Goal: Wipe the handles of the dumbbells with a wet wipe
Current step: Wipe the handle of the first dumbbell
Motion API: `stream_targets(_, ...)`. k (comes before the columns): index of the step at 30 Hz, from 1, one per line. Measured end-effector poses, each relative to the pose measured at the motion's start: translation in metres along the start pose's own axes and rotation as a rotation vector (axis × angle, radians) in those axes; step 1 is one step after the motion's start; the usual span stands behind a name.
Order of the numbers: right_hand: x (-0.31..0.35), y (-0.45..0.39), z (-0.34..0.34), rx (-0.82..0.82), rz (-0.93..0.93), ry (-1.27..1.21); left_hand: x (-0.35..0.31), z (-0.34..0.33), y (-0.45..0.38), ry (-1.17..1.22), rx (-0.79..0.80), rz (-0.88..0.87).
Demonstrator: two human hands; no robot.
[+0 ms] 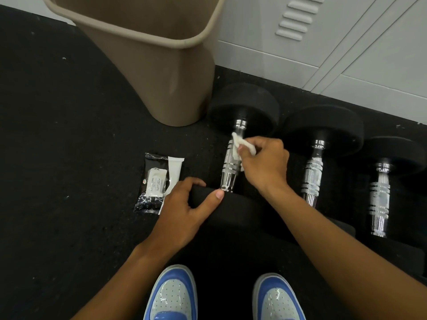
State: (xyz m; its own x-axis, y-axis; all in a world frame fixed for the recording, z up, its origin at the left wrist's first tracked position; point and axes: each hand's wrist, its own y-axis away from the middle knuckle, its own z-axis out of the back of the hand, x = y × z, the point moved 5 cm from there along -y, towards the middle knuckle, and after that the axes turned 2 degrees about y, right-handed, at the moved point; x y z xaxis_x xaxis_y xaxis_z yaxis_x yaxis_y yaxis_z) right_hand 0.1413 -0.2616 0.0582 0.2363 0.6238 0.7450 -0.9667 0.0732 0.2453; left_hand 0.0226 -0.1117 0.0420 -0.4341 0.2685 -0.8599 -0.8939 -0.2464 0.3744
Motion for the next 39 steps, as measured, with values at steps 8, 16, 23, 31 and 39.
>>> stream_targets(8,-0.020,0.011,0.002,0.126,-0.154,-0.028,0.001,-0.001,-0.001,-0.021,-0.004,-0.016)
stream_targets(16,-0.014,0.007,0.001,0.187,-0.110,0.093,0.001,-0.001,-0.001,0.001,0.004,-0.014)
stream_targets(23,-0.015,0.016,0.006,0.306,-0.111,0.139,0.001,0.000,-0.001,-0.004,-0.003,-0.026)
stream_targets(31,-0.037,0.020,-0.009,0.490,-0.284,0.065,0.000,0.000,-0.001,0.002,-0.010,-0.027)
stream_targets(39,-0.030,0.010,-0.001,0.376,-0.251,0.068,0.000,0.001,-0.001,0.002,-0.001,-0.004)
